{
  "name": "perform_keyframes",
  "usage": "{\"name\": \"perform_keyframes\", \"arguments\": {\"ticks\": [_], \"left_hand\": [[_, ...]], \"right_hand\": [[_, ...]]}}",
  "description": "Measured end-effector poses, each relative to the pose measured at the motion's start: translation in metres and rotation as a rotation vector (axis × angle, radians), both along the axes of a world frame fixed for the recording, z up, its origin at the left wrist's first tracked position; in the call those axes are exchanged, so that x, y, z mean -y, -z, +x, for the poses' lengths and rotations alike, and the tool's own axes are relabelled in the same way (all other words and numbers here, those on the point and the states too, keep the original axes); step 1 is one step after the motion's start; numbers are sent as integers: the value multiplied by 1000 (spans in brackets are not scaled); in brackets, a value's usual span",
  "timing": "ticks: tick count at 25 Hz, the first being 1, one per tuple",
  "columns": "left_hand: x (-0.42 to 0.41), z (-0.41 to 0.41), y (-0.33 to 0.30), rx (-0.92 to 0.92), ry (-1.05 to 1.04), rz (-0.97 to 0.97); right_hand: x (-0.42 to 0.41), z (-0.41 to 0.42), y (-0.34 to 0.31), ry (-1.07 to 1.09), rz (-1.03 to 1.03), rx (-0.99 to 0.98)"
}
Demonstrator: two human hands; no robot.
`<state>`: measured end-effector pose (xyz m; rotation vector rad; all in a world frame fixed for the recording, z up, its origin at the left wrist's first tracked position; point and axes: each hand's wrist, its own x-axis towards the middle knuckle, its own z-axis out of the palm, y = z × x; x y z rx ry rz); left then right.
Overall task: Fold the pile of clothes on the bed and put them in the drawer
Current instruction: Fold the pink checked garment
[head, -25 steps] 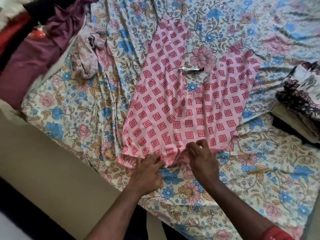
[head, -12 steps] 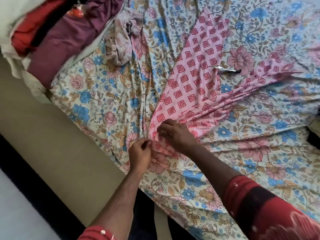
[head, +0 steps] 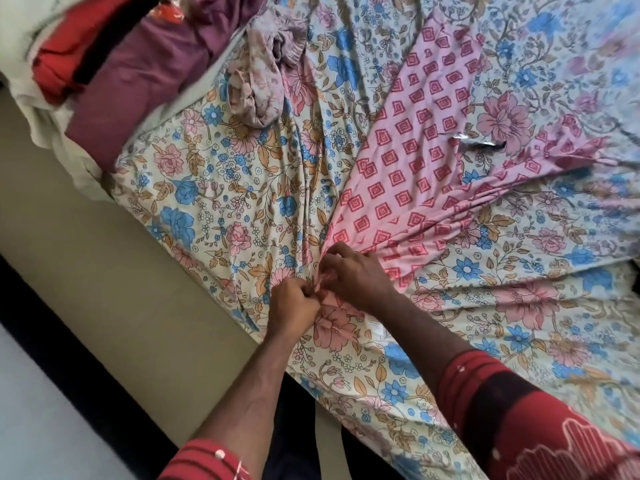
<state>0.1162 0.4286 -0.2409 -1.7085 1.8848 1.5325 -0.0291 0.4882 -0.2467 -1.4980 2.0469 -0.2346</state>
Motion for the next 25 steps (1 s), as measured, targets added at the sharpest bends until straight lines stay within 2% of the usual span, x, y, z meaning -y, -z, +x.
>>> {"name": "perform_keyframes", "arguments": {"ticks": [3, 5, 8, 13, 16, 21, 25], "left_hand": [[12, -6, -4, 86, 121, -65], [26, -13, -11, 69, 194, -120], [52, -44, -28, 43, 294, -201], [86, -133, -61, -94, 503, -275], [89, -187, -68, -153, 604, -301], [69, -284, -74, -250, 690, -237], [49, -364, -70, -348, 754, -142]], "right_hand": [[5, -2, -2, 65, 6, 65], [10, -11, -5, 148, -8, 120], [13, -30, -13, 286, -27, 99], [18, -75, -32, 456, -80, 68], [5, -116, -48, 636, -126, 60], [-41, -213, -60, 924, -195, 47], [-75, -303, -63, 1268, -309, 87]]}}
